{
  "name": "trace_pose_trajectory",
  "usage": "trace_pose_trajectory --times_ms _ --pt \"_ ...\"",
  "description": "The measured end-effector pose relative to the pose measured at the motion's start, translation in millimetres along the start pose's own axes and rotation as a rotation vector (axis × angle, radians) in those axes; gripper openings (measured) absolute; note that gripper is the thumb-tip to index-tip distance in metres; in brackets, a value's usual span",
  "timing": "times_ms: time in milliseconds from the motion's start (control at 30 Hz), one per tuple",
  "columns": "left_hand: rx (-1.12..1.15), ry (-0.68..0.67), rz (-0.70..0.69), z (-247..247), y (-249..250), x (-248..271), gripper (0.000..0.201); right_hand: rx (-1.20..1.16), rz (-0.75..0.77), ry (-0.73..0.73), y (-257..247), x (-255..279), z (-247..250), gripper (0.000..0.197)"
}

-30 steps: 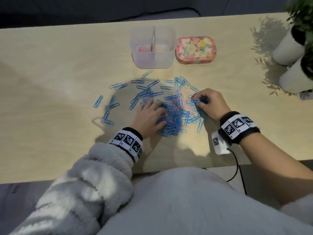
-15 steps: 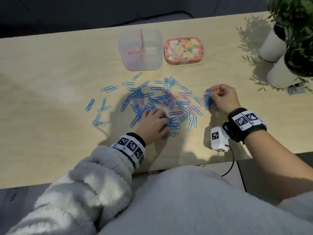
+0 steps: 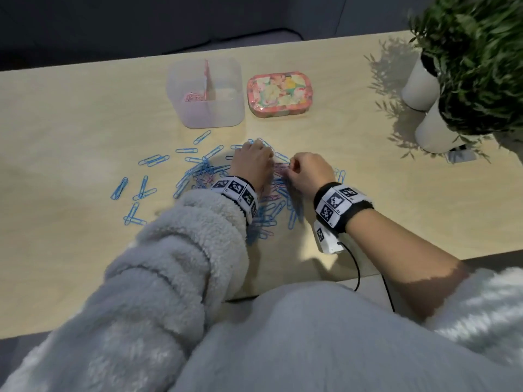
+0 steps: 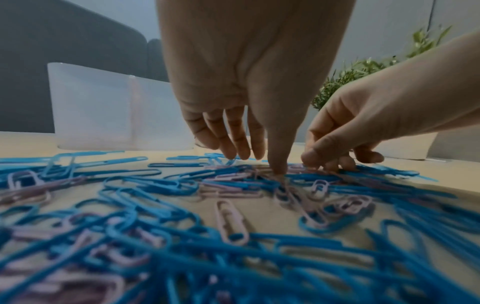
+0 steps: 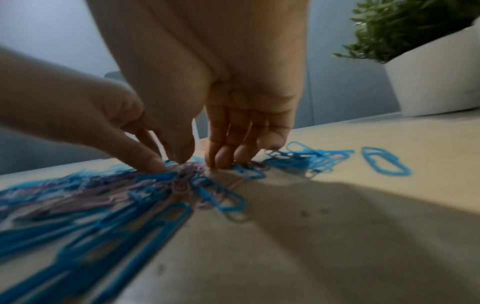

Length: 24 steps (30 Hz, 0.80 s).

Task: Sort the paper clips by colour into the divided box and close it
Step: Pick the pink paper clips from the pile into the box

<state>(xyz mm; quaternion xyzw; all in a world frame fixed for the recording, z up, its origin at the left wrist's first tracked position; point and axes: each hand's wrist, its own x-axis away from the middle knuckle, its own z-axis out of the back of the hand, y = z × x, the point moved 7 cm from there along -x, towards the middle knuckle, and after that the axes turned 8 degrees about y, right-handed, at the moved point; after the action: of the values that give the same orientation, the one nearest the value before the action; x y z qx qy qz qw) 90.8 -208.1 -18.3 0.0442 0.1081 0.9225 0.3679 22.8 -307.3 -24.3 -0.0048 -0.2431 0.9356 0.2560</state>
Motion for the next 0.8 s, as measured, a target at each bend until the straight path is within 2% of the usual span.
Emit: trace_pose_trajectory --times_ms 167,267,367,433,533,633,700,800 --pt "0.010 -0.071 -0.036 -6.4 -1.2 -1.9 0.020 0.037 0.071 -0.061 -14.5 -3.2 -12.5 0.016" --pt "-0.074 -0.081 -0.032 -10.1 -5.3 2.9 0.020 0.059 0.098 -0.092 -17.8 -1.2 -19.2 0.018" --pt "-0.166 -0.063 -0.102 -12.5 -2.1 6.5 0.020 0.113 0.152 -0.101 -22.2 0.5 -21.1 0.015" --pt "-0.162 -0.056 -0.122 -12.3 -1.7 6.9 0.020 0.082 0.141 -0.095 -21.5 0.8 -18.2 0.016" --pt "-0.084 -0.063 -0.067 -9.2 -7.0 6.4 0.019 -0.053 0.060 -0.093 -14.8 0.0 -13.9 0.016" --pt "-0.046 -0.069 -0.031 -6.1 -12.8 7.6 0.018 -0.089 0.053 -0.111 -8.6 -3.6 -8.6 0.014" --pt "0.056 -0.007 0.021 2.5 -20.1 9.4 0.017 -0.228 0.002 -0.079 1.9 -7.6 3.0 0.016" --pt "0.397 0.076 0.131 13.2 -35.3 11.2 0.011 -0.686 -0.253 -0.070 28.0 -7.8 16.4 0.023"
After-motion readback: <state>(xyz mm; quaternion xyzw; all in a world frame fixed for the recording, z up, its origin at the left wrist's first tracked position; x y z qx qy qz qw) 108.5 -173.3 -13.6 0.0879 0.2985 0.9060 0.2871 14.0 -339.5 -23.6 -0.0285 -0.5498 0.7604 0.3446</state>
